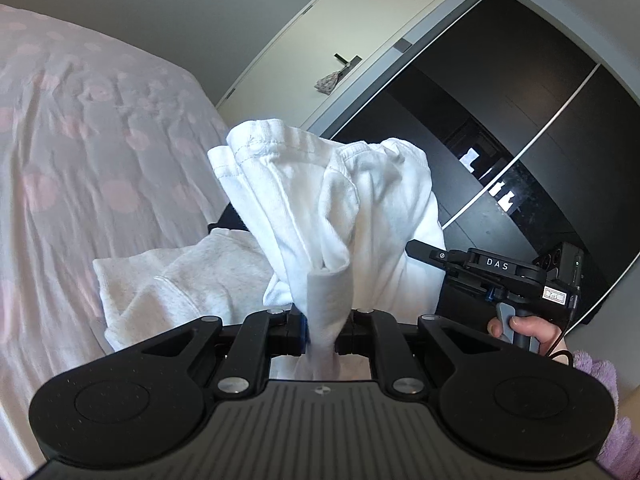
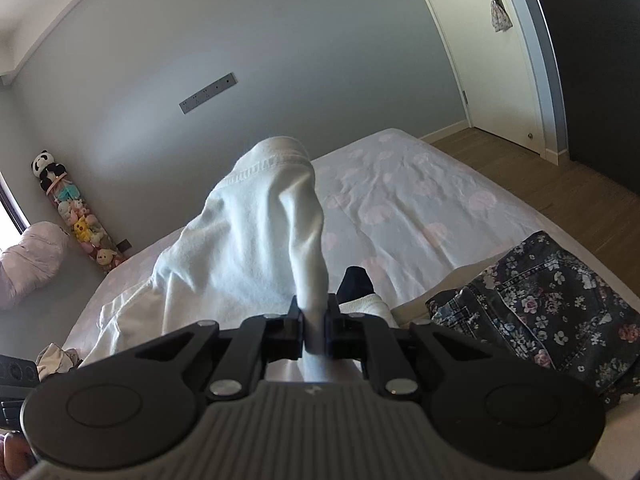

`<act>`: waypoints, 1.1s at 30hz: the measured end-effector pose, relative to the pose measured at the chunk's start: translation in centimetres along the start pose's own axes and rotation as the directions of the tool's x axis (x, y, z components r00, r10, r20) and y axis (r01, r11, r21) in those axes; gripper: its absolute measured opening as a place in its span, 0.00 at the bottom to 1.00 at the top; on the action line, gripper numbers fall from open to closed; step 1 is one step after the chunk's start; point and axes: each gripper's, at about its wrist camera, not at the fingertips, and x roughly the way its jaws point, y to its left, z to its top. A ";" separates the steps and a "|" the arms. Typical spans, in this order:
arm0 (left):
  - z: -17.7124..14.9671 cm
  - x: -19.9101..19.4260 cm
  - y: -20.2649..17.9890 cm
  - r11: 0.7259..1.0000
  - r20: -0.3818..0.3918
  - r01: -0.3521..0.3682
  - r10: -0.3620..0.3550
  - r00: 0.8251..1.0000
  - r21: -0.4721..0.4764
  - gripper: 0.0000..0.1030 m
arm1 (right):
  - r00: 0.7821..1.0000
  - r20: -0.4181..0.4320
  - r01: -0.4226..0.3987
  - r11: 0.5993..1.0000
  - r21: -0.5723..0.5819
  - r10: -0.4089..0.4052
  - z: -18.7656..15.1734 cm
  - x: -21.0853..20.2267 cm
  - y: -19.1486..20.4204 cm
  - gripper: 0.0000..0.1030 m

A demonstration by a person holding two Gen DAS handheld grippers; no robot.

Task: Fold clothes
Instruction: 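Lift the folded cloth with both grippers and carry it toward the floral jeans stack, then lower the cloth onto the floral jeans stack and open both grippers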

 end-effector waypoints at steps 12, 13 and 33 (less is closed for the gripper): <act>1.2 4.9 7.2 0.993 -0.117 -0.112 0.107 0.987 -0.034 0.09 | 0.975 -0.217 0.054 0.999 0.003 -0.052 -0.4 12.8 -3.9 0.11; 1.2 5.1 7.7 0.992 -0.126 -0.118 0.112 0.986 -0.044 0.09 | 0.971 -0.231 0.060 0.998 0.009 -0.056 -0.6 13.5 -4.3 0.11; 0.1 3.7 9.7 0.979 -0.156 -0.201 0.194 0.969 -0.029 0.19 | 0.941 -0.284 0.195 0.981 0.005 -0.186 -0.5 15.4 -5.8 0.38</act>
